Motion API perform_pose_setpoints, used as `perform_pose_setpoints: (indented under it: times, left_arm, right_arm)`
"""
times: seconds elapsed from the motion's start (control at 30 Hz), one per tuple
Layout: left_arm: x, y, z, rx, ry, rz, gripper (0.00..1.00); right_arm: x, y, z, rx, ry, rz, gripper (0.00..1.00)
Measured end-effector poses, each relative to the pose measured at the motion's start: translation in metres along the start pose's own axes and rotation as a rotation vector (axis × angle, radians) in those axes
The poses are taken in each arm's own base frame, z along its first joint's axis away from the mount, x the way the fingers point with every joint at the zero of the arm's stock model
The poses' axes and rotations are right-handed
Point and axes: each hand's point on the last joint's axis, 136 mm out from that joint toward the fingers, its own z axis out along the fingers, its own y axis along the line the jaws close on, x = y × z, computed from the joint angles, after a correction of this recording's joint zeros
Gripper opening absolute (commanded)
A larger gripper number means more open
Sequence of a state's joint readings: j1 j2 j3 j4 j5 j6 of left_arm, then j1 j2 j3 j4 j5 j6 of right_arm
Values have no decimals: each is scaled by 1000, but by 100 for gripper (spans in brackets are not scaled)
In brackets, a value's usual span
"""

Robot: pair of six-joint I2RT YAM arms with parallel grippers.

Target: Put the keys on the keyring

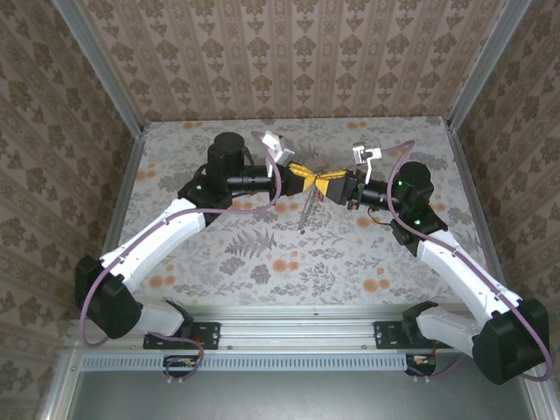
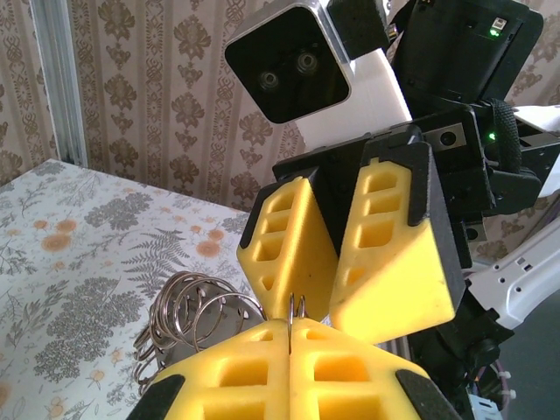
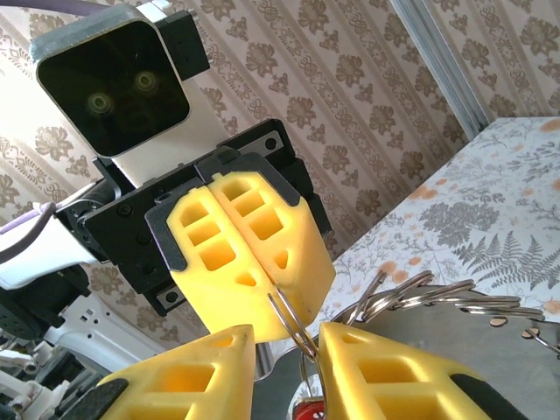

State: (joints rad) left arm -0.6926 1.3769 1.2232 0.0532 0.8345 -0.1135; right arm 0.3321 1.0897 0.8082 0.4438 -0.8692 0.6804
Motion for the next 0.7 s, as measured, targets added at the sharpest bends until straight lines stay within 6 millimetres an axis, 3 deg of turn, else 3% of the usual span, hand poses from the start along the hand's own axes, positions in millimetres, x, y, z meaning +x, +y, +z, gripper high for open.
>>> perform_pose_setpoints:
  times: [0.13, 0.37, 0.57, 0.7]
  left_arm:
    - [0, 0, 0, 2, 0, 0, 0]
    - [0, -1, 0, 8, 0, 0, 0]
    - [3, -1, 0, 5, 13, -14, 1]
    - [10, 0, -1, -5, 43, -40, 14]
  right_arm:
    - [0, 0, 0, 1, 1, 1, 23]
    - [2, -3, 1, 6, 5, 1, 0]
    - [5, -5, 0, 16, 19, -11, 0]
    - [11, -8, -1, 39, 50, -21, 0]
